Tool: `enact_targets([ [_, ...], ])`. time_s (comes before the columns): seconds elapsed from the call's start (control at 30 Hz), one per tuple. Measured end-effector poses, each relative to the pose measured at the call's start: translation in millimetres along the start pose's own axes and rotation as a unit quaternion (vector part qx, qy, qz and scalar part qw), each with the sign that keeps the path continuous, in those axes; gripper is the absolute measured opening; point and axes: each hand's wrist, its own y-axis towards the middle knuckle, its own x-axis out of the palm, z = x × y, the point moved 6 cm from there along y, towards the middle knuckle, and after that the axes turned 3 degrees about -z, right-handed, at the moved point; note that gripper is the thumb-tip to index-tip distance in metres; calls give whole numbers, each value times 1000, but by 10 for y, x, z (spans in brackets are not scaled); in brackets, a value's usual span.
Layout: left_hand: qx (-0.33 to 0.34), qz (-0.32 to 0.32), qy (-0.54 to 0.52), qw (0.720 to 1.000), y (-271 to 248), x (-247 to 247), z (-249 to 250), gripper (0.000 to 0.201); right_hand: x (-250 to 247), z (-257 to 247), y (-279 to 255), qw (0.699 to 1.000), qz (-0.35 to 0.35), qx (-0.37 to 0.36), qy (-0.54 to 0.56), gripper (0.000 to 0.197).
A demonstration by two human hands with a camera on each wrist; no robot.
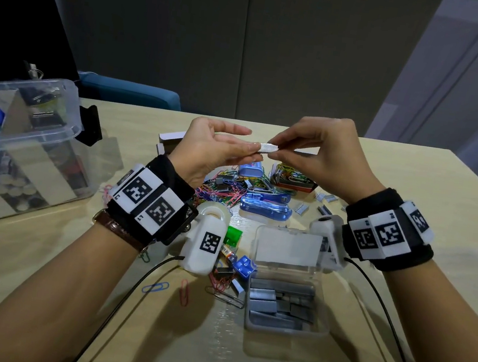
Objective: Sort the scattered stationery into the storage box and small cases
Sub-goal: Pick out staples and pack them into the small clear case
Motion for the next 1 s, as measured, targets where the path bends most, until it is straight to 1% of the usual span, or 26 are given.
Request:
enact_targets([
  [0.07, -1, 10, 8, 1000, 11, -14, -12, 33, 4, -2, 7, 999, 1, -1, -45, 20],
  [0.13, -7, 23, 36, 999, 27, -30, -32, 39, 15, -21, 6, 993, 2, -3, -116, 22],
  [0.23, -11, 34, 78, 996, 23, -18, -67, 44, 45, -82, -6, 980, -21, -16, -198, 20],
  [0.3, -7, 36, 87, 996, 7, 12, -70, 48, 25, -137, -23, 973, -32, -22, -227, 19],
  [0.4, 14, 35, 89, 995, -42, 65, -7, 50, -55, -218, -71, 972, -28, -36, -231, 21],
  [0.47, 31, 28, 102, 994, -93, 122, 55, 51, -130, -263, -114, 969, -25, -43, -240, 18],
  [0.57, 63, 7, 129, 990, -191, 254, 180, 58, -299, -372, -162, 956, -10, -52, -288, 14],
  [0.63, 84, 3, 159, 984, -258, 320, 260, 53, -368, -463, -183, 946, -21, -43, -322, 16],
  [0.7, 95, 1, 182, 979, -340, 352, 310, 51, -393, -541, -231, 943, -27, -31, -330, 19],
  [0.77, 90, 0, 190, 978, -417, 351, 304, 53, -376, -597, -306, 943, -28, -24, -331, 18],
  [0.87, 64, -15, 189, 980, -518, 322, 217, 52, -305, -635, -410, 942, -48, -20, -332, 15],
  [0.93, 43, -49, 199, 978, -587, 317, 135, 56, -249, -638, -478, 948, -74, -15, -310, 14],
  [1.0, 20, -99, 229, 968, -653, 328, 49, 60, -189, -626, -557, 950, -106, -8, -294, 14],
])
